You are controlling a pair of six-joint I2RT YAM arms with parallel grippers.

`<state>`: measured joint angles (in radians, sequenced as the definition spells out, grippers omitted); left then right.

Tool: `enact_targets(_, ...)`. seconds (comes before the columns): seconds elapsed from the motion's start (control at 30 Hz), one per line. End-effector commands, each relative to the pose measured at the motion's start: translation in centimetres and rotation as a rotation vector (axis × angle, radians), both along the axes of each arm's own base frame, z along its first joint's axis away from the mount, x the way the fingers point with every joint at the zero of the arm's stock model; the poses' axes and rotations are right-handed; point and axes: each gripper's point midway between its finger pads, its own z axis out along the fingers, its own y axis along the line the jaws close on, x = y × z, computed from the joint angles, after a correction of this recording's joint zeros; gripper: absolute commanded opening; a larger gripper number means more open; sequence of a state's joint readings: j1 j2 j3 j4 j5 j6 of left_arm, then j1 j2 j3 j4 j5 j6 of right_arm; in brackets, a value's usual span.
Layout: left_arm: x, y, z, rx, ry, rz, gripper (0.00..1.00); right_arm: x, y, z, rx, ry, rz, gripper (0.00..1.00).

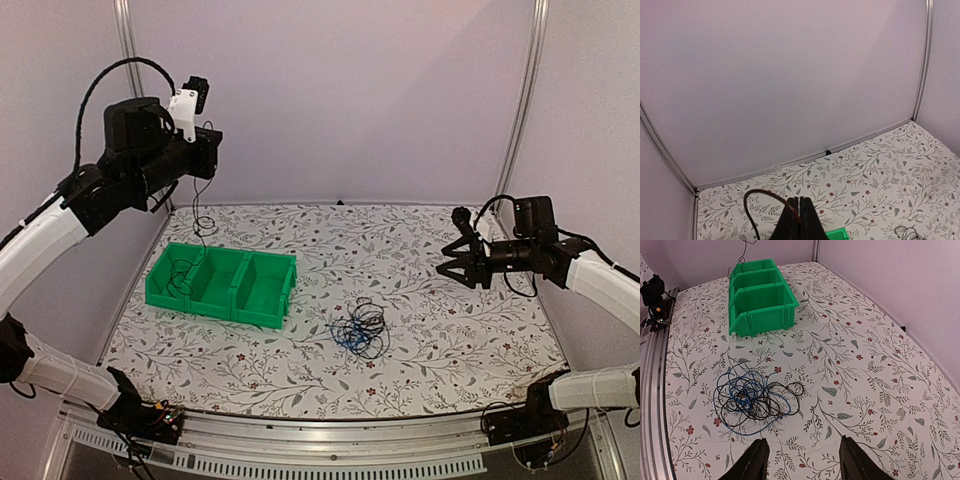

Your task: Untangle the cables

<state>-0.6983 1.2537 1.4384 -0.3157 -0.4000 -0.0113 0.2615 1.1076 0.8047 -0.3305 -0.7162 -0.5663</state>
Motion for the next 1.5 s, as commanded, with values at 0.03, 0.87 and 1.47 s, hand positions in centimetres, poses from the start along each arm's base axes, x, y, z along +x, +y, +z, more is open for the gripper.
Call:
enact_targets(0.03,0.7,2.1,-1.6,-0.034,0.023,0.021,0.00,0.1,0.0,-0.5,-0.011,-0.004,0.003,0.52)
enact_targets(0.87,0.2,3.4,5.3,-0.110,-0.114,-0.008,0.00,0.3,-0.1,-1.7,-0.032,0.030,0.004,0.52)
enact_targets(1.47,2.0,0.0,-1.9,-0.129,0.015,-0.107,0.00,0.4,0.0,-2.3,-0.044,0.050,0.010,0.52)
